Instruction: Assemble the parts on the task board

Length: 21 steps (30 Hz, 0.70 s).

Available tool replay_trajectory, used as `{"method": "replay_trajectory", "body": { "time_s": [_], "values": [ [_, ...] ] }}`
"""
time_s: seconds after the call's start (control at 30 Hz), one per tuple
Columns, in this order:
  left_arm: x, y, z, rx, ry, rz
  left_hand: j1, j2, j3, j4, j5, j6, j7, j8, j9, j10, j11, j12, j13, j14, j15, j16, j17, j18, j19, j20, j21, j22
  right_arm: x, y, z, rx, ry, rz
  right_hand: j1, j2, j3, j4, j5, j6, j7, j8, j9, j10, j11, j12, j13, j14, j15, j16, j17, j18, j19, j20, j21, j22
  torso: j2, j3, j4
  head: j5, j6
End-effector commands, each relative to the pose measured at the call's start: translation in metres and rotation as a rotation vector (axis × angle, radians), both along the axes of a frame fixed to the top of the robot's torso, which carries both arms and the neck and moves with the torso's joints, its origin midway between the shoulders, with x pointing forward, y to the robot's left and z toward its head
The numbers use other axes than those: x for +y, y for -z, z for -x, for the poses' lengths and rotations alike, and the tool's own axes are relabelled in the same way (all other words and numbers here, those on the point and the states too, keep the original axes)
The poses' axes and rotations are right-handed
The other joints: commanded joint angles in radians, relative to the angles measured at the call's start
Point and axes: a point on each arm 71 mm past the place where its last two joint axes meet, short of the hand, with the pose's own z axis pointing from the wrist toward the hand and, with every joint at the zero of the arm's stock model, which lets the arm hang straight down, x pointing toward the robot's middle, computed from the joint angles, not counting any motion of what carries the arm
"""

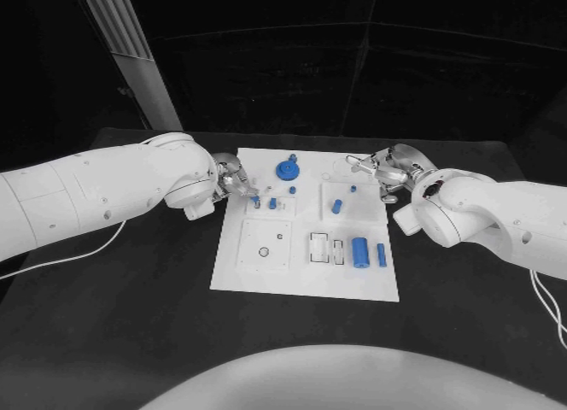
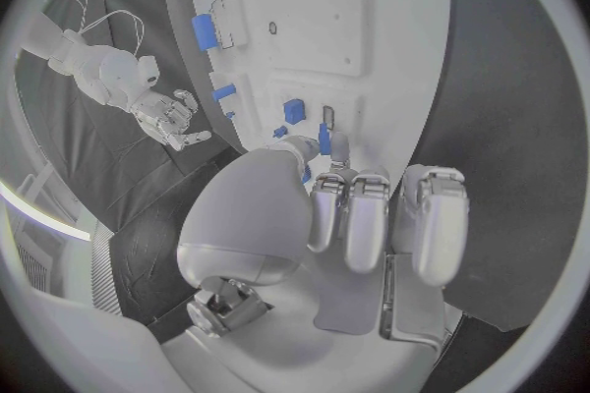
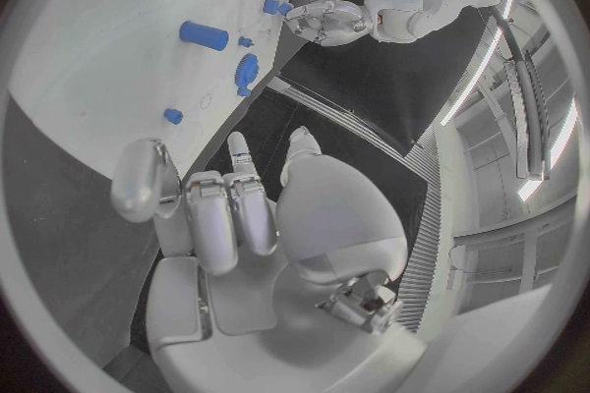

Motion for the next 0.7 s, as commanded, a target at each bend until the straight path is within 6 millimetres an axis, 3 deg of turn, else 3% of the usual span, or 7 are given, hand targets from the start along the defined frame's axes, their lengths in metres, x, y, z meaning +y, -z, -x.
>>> {"method": "replay_trajectory", "body": {
  "time_s": [0.03,0.7],
  "values": [
    [-0.0023,0.0,-0.0003,0.007,0.013,-0.007,0.01,0.0,0.001,0.004,0.007,-0.001,-0.003,0.005,0.0,0.106,0.002,-0.005,0.263,0.106,0.006,0.003,0.263,-0.007,0.104,0.005,0.004,0.263,0.0011,-0.0015,-0.0002,-0.011,0.0,-0.001,0.01,-0.002,-0.004,-0.001,0.004,-0.007,0.002,0.007,0.001,0.104,-0.002,0.003,0.263,0.104,-0.006,0.002,0.263,0.015,-0.004,-0.005,-0.006,0.088,0.0,-0.0001,-0.0009,0.001,-0.001],
    [-0.0019,0.0028,-0.0002,0.034,0.015,-0.03,0.004,0.001,0.001,0.007,0.007,-0.002,-0.001,0.004,-0.002,0.106,0.004,-0.005,0.263,0.106,0.007,0.003,0.263,-0.007,0.104,0.005,0.004,0.263,0.0015,-0.0018,0.0005,-0.011,-0.003,-0.002,0.01,-0.002,-0.004,-0.001,0.004,-0.007,0.002,0.007,0.001,0.104,-0.002,0.003,0.263,0.104,-0.006,0.002,0.263,0.015,-0.004,-0.005,-0.006,0.088,0.0,0.0,-0.0002,0.0,-0.001]
  ]
}}
